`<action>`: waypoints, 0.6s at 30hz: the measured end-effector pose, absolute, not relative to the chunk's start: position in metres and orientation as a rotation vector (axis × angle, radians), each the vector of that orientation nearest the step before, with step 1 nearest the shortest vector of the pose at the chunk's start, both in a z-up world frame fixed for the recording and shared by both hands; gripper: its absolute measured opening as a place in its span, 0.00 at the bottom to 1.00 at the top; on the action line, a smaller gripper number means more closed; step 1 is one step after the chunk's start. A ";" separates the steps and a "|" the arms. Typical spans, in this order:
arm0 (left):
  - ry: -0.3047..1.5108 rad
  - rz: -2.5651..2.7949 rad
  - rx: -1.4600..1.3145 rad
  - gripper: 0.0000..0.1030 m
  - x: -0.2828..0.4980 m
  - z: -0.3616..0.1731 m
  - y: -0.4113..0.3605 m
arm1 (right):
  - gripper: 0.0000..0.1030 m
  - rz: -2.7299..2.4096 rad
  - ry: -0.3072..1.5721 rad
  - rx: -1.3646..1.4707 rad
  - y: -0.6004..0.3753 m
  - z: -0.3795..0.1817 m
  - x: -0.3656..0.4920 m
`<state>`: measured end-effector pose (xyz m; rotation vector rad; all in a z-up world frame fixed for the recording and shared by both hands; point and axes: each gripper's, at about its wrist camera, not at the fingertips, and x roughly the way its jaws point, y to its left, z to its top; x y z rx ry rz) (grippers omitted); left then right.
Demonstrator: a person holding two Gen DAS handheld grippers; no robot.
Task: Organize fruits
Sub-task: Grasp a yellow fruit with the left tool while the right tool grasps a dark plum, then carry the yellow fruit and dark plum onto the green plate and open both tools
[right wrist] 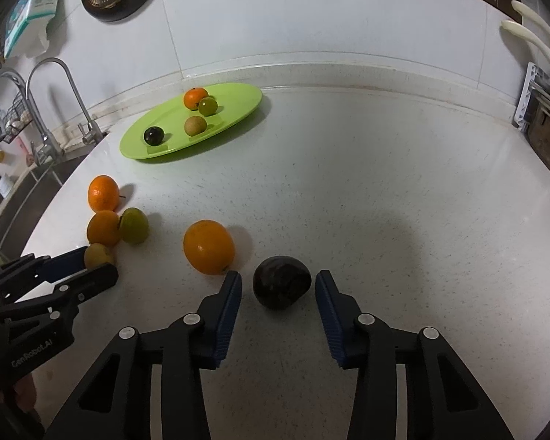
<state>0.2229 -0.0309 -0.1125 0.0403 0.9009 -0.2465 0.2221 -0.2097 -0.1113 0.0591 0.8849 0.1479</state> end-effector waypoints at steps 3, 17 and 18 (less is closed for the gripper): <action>0.903 -0.248 0.042 0.29 0.225 -0.114 -0.031 | 0.36 0.147 0.879 0.056 -0.209 -0.111 0.222; 0.868 -0.302 0.048 0.29 0.216 -0.099 -0.027 | 0.32 0.169 0.846 0.080 -0.200 -0.095 0.212; 0.863 -0.305 0.047 0.29 0.214 -0.097 -0.026 | 0.32 0.174 0.842 0.081 -0.198 -0.094 0.210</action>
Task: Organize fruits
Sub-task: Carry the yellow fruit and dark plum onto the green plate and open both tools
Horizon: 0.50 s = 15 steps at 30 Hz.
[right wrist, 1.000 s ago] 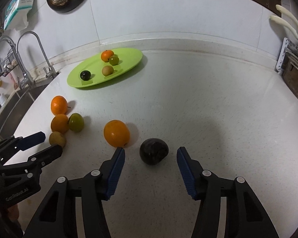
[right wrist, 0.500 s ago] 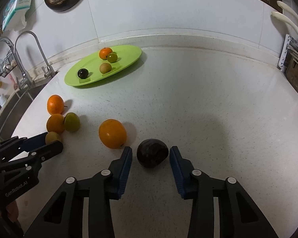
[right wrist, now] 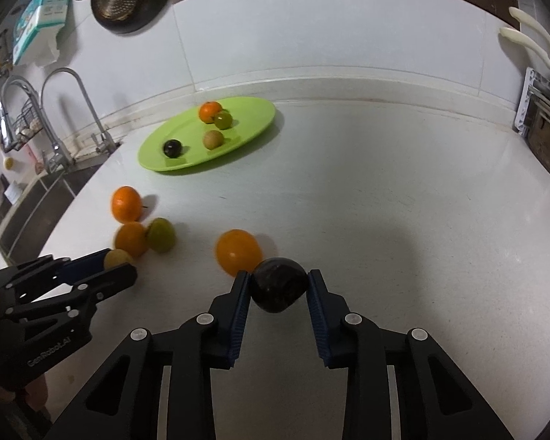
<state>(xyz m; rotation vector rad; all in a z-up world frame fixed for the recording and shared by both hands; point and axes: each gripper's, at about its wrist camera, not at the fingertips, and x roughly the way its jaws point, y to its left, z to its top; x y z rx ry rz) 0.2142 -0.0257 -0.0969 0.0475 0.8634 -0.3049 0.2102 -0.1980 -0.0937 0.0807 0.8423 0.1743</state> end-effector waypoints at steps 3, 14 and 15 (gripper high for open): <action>0.848 -0.309 0.050 0.29 0.210 -0.091 -0.022 | 0.32 0.191 0.829 0.079 -0.190 -0.088 0.206; 0.777 -0.321 0.054 0.29 0.199 -0.065 -0.002 | 0.32 0.216 0.774 0.070 -0.164 -0.063 0.194; 0.768 -0.322 0.056 0.29 0.198 -0.062 0.000 | 0.32 0.219 0.770 0.069 -0.162 -0.060 0.193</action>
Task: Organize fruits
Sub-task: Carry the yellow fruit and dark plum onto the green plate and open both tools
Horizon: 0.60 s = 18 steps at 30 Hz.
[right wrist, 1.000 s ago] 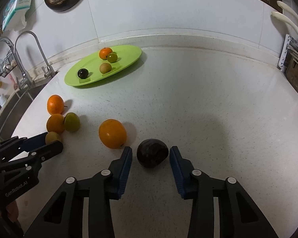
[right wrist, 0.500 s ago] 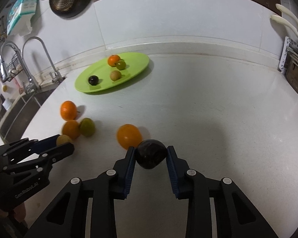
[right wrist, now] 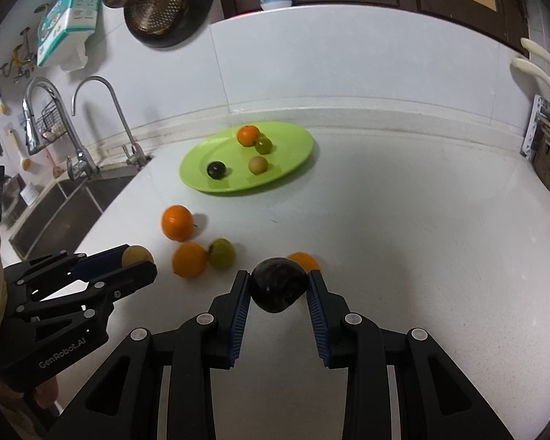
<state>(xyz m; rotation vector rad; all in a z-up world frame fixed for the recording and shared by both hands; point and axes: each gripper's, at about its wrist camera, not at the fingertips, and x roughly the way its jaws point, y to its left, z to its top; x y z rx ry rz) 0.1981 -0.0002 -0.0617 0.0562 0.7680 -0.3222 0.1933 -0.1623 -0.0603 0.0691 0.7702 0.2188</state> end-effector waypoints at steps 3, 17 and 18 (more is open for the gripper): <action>0.750 -0.328 0.056 0.29 0.197 -0.055 0.004 | 0.32 0.223 0.747 0.059 -0.156 -0.052 0.191; 0.634 -0.299 0.100 0.29 0.210 -0.023 0.024 | 0.32 0.260 0.659 0.040 -0.136 -0.023 0.210; 0.627 -0.299 0.101 0.29 0.211 -0.021 0.025 | 0.32 0.266 0.652 0.040 -0.135 -0.021 0.212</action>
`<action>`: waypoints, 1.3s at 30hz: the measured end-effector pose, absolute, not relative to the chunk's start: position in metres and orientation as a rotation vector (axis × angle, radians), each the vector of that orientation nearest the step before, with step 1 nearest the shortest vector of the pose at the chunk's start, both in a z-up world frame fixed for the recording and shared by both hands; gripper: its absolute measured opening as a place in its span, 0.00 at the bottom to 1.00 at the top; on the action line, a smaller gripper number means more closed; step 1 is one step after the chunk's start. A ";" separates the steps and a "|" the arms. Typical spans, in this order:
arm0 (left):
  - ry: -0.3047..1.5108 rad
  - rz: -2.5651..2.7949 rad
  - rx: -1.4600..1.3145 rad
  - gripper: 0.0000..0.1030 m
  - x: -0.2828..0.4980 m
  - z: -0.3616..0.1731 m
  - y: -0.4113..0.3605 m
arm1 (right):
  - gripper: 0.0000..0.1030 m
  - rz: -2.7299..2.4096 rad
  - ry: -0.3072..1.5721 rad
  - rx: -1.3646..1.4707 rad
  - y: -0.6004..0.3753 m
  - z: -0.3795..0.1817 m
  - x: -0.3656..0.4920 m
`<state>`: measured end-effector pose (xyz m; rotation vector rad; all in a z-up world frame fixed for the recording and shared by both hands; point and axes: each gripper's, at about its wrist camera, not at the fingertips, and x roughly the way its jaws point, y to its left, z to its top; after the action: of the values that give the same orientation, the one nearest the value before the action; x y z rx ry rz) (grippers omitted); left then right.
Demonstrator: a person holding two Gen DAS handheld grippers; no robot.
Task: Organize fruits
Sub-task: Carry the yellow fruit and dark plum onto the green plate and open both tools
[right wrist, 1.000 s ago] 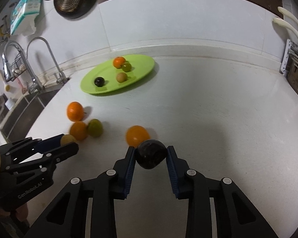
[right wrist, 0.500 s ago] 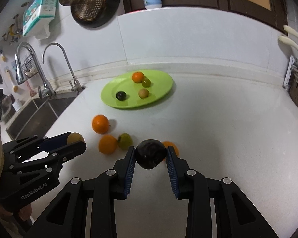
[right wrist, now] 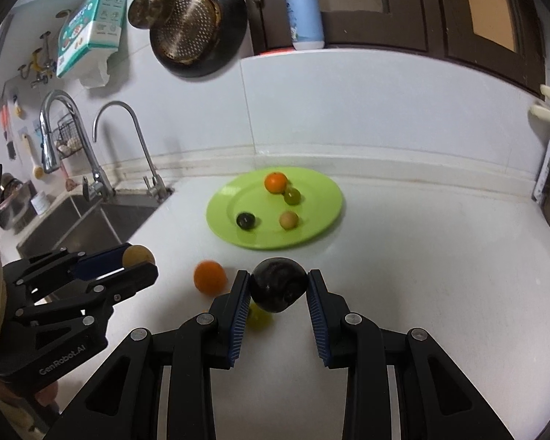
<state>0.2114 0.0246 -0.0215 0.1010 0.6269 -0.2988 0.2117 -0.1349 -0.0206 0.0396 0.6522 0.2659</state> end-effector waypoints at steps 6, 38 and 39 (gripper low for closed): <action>0.574 -0.288 0.132 0.29 0.222 -0.009 0.027 | 0.32 0.285 0.602 0.034 -0.128 -0.005 0.225; 0.563 -0.267 0.171 0.29 0.342 0.000 0.038 | 0.32 0.367 0.640 0.026 -0.101 0.011 0.351; 0.571 -0.267 0.169 0.29 0.346 -0.002 0.038 | 0.32 0.369 0.652 0.032 -0.100 0.008 0.356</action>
<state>0.3459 0.0380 -0.0024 0.1691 0.5706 -0.2673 0.3562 -0.1002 0.0077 0.0320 0.6523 0.3687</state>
